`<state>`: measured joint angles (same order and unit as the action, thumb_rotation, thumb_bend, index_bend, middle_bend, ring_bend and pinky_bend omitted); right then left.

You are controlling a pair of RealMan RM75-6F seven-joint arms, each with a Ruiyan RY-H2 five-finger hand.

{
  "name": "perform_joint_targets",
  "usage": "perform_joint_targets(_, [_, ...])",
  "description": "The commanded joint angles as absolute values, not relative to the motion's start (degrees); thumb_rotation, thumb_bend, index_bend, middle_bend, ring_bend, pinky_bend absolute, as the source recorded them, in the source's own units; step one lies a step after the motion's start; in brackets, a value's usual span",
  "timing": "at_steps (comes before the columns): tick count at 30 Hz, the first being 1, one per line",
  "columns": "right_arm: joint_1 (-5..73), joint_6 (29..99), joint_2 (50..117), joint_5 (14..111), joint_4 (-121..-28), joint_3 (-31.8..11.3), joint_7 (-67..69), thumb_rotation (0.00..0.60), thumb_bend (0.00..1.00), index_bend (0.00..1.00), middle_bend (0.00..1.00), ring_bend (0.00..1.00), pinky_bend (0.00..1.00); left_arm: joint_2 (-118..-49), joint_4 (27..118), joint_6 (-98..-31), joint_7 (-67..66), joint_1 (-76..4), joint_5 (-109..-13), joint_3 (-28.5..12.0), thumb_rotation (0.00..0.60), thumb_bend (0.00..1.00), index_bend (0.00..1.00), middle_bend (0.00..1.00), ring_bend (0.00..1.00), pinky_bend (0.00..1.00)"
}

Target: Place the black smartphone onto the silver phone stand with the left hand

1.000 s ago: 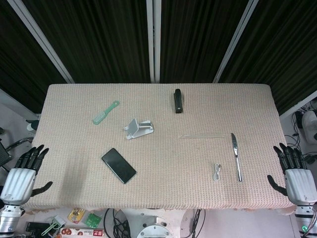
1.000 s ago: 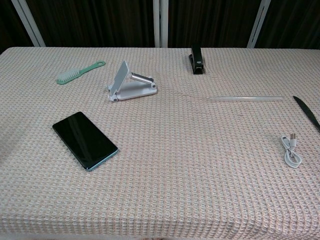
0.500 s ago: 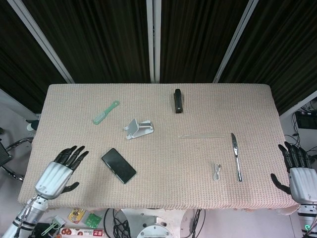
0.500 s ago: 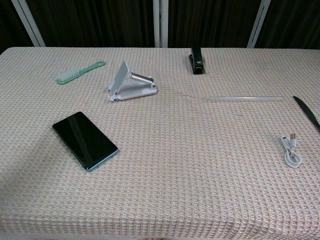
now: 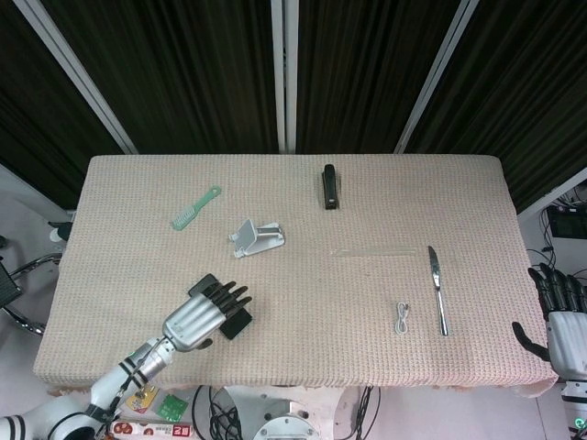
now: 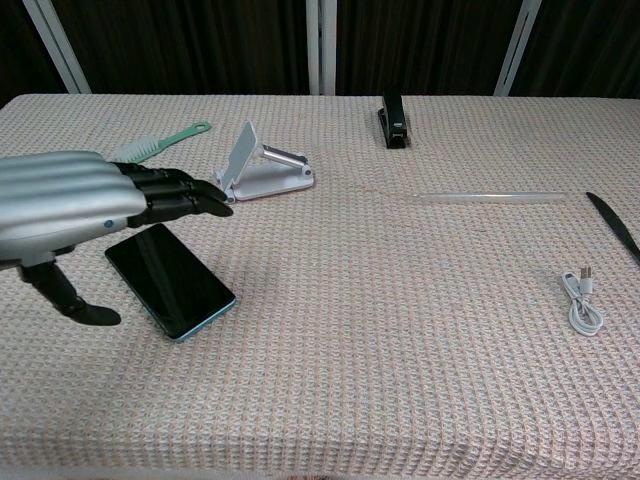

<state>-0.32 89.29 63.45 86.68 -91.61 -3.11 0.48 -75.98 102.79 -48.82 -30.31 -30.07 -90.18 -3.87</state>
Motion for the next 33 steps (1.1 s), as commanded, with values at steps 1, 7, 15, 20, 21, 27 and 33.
perform_joint_targets(1, [-0.4,89.5,63.3,86.7,-91.6,-3.2,0.7,0.6,0.2,0.0,0.0,0.0,0.0,-78.2,100.8,-45.1,-33.5,-32.9,-86.0,-4.7,0.6,0.13,0.03,0.02,0.04,0.18])
perform_joint_targets(7, [-0.6,89.8,62.9,86.3,-91.6,-3.5,1.1,0.6,0.2,0.0,0.0,0.0,0.0,-78.2,101.0,-40.1,-42.7,-36.4,-74.8,-4.2,0.6,0.13,0.05,0.02,0.04,0.18])
perform_joint_targets(15, [-0.6,89.3,62.9,85.8,-91.8,-3.6,1.0,0.6,0.2,0.0,0.0,0.0,0.0,-79.4,100.3,-39.9,-47.2,-40.5,-66.3,-2.9,0.6,0.14,0.15,0.02,0.04,0.19])
perform_joint_targets(20, [-0.6,89.5,62.7,85.8,-92.0,-3.8,1.0,0.6,0.2,0.0,0.0,0.0,0.0,-79.8,99.9,-40.5,-47.6,-42.4,-64.2,-2.0,0.6,0.14,0.19,0.02,0.04,0.19])
perform_joint_targets(21, [-0.6,89.4,62.7,85.7,-92.0,-3.8,1.0,0.6,0.2,0.0,0.0,0.0,0.0,-79.8,99.9,-40.8,-47.5,-42.8,-64.0,-1.7,0.6,0.14,0.19,0.02,0.04,0.19])
perform_joint_targets(27, [-0.5,88.9,62.8,85.3,-92.0,-3.8,1.1,0.6,0.2,0.0,0.0,0.0,0.0,-80.2,99.7,-41.6,-47.0,-44.4,-63.3,-0.4,0.6,0.15,0.21,0.02,0.04,0.19])
perform_joint_targets(33, [-0.6,88.7,62.8,85.1,-91.8,-3.8,1.3,0.6,0.2,0.0,0.0,0.0,0.0,-81.1,99.0,-43.4,-45.5,-45.0,-63.8,0.5,0.6,0.19,0.34,0.03,0.04,0.19])
